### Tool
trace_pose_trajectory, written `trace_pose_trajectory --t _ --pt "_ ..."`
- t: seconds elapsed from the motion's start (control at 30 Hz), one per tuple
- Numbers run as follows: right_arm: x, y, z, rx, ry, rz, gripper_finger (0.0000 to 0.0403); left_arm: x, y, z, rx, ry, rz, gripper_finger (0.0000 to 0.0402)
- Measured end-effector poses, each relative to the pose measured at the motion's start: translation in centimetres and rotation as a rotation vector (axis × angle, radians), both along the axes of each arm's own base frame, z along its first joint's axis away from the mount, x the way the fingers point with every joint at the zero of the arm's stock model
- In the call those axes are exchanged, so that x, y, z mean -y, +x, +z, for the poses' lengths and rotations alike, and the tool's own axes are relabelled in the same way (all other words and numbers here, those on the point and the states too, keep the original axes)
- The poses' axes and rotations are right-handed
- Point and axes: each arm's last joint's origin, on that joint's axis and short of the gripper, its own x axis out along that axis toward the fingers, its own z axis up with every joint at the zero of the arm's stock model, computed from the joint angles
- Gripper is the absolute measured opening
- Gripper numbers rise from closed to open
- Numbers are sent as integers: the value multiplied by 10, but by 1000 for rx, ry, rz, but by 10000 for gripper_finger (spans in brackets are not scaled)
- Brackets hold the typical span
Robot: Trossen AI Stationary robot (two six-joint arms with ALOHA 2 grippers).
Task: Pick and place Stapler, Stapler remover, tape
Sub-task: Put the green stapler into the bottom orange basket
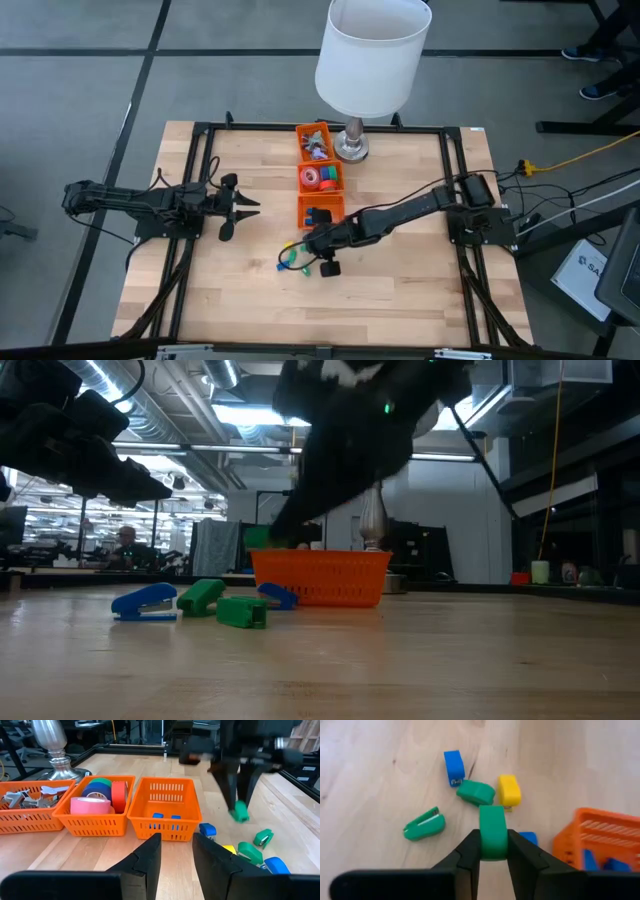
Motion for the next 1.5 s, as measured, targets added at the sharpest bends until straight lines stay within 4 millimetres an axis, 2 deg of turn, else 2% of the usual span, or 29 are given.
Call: trace_pose_trajectory --t 0.17,0.4,0.73,0.97,1.2,1.5 --pt "8 -5 26 52 -28 -10 74 0 0 0 0 0 0 109" --pt "30 -1 32 82 -58 -72 77 0 0 0 0 0 0 111" --pt "57 1 32 66 -90 -162 82 0 0 0 0 0 0 111" --pt "81 -2 25 -12 -113 -209 79 0 0 0 0 0 0 107" --pt "100 0 10 -77 -97 -177 81 0 0 0 0 0 0 109" --pt "119 0 9 -82 -71 -167 96 0 0 0 0 0 0 107"
